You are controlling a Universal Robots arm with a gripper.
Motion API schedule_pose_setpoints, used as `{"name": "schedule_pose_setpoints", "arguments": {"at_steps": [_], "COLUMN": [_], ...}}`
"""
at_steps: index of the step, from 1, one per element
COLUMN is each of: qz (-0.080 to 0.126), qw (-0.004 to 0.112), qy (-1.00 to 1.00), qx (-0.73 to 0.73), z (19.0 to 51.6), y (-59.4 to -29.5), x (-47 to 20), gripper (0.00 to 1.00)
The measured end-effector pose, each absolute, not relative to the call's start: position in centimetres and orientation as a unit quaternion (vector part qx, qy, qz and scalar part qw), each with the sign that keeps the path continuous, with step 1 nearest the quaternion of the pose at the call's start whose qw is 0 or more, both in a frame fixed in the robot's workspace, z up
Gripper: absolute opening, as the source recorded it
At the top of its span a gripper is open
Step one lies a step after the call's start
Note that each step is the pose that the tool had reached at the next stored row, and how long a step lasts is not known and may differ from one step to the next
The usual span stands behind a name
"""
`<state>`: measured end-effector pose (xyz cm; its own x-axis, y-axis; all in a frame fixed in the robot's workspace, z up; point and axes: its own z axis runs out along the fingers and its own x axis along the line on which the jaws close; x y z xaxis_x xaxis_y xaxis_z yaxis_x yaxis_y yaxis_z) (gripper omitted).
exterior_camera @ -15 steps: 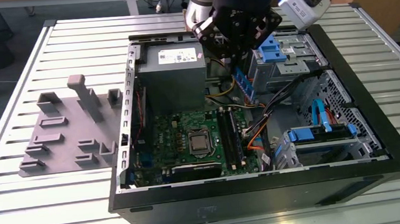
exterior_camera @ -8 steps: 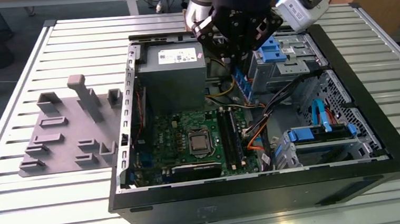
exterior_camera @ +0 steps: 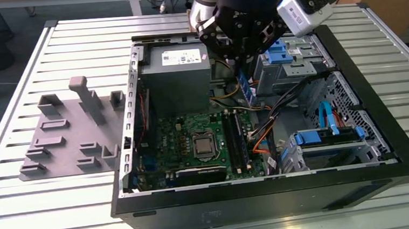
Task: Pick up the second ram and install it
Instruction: 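Insert the second ram into the second slot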
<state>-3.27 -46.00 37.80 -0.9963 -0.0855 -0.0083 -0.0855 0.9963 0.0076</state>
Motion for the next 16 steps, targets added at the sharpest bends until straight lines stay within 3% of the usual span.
{"name": "schedule_pose_setpoints", "arguments": {"at_steps": [16], "qz": [0.004], "qw": [0.004], "qy": [0.999], "qx": [-0.042], "z": [37.15], "y": [-46.00], "x": [-3.27], "gripper": [0.14]}}
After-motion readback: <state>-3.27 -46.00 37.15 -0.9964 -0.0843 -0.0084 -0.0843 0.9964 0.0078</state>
